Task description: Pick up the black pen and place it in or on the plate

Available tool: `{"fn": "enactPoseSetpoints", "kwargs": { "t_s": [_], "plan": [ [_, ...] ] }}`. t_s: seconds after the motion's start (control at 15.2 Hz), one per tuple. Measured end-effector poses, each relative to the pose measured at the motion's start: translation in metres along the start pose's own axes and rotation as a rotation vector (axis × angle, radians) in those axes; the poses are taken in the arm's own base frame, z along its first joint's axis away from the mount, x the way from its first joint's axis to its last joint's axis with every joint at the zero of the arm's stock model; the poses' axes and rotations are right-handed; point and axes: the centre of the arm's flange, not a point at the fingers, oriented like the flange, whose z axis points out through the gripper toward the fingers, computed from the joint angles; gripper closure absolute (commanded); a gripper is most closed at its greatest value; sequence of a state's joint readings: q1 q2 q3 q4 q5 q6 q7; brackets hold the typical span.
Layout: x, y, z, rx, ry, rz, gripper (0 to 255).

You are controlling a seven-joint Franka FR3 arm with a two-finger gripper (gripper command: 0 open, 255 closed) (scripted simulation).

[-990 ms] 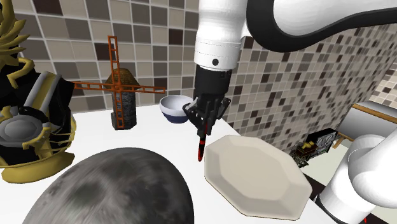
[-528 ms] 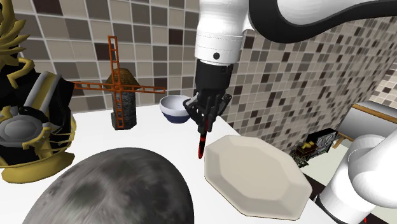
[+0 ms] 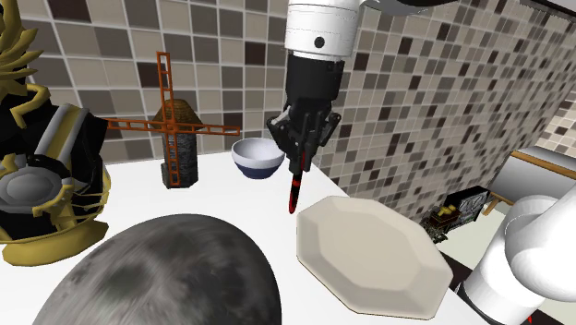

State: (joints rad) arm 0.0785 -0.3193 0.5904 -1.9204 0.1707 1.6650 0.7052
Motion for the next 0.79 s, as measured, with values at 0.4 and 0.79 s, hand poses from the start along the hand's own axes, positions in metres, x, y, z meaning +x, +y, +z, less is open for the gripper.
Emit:
{"fn": "enactPoseSetpoints", "kwargs": {
  "t_s": [0.4,0.79],
  "plan": [
    [0.000,0.000,-0.030,0.000,0.000,0.000,255],
    [-0.047,0.046,-0.049,-0.001,0.000,0.001,255]
  ]
}}
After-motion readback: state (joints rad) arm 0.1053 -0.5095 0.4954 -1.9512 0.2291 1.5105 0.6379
